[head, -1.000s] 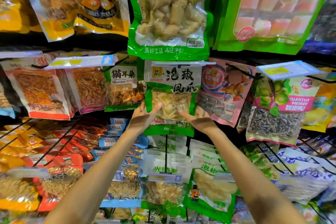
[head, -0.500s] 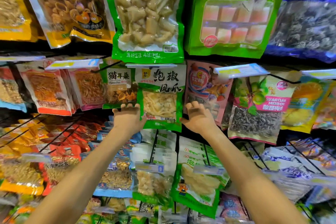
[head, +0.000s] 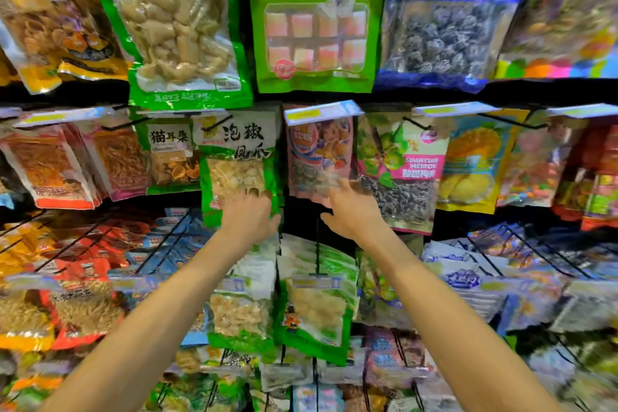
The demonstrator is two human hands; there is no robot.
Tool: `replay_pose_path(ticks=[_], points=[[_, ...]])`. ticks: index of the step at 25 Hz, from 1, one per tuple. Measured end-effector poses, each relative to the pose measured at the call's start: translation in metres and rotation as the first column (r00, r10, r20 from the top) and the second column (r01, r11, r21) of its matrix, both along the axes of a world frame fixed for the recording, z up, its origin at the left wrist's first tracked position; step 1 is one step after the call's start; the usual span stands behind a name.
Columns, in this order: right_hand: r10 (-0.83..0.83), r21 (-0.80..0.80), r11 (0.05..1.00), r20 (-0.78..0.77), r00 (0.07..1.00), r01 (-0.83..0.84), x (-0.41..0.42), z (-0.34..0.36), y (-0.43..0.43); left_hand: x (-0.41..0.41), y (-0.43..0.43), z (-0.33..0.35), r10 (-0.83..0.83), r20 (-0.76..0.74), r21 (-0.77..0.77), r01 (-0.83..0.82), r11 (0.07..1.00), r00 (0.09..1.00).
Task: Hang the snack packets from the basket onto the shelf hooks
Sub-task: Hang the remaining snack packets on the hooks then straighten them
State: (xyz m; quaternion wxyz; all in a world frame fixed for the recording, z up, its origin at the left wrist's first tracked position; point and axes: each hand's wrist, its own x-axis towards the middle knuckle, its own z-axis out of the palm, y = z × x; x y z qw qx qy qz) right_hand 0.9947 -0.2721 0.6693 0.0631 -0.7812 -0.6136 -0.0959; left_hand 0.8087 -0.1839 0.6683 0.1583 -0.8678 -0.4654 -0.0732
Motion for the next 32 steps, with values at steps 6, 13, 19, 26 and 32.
replay_pose_path(ticks=[6, 13, 19, 26, 32], points=[[-0.013, 0.001, 1.000, 0.140, 0.990, 0.013, 0.017, 0.000, -0.001, 0.027, -0.002, 0.013, -0.024, 0.023, -0.136, 0.027, 0.990, 0.999], [-0.080, -0.098, 0.991, 0.076, 0.994, 0.087, 0.031, 0.001, 0.031, 0.070, 0.036, 0.013, -0.035, 0.082, -0.241, 0.054, 0.969, 0.996], [-0.130, -0.039, 0.990, 0.060, 0.990, 0.133, 0.048, -0.004, 0.053, 0.093, 0.071, 0.004, 0.014, 0.211, -0.275, 0.046, 0.960, 0.977], [-0.257, 0.119, 0.957, -0.079, 0.963, 0.265, 0.065, -0.011, 0.070, 0.101, 0.114, -0.010, 0.142, 0.441, -0.428, 0.068, 0.901, 0.886], [-0.233, 0.130, 0.941, -0.414, 0.880, 0.311, 0.074, -0.024, 0.083, 0.102, 0.132, -0.039, 0.210, 0.510, -0.602, 0.172, 0.780, 0.834]])
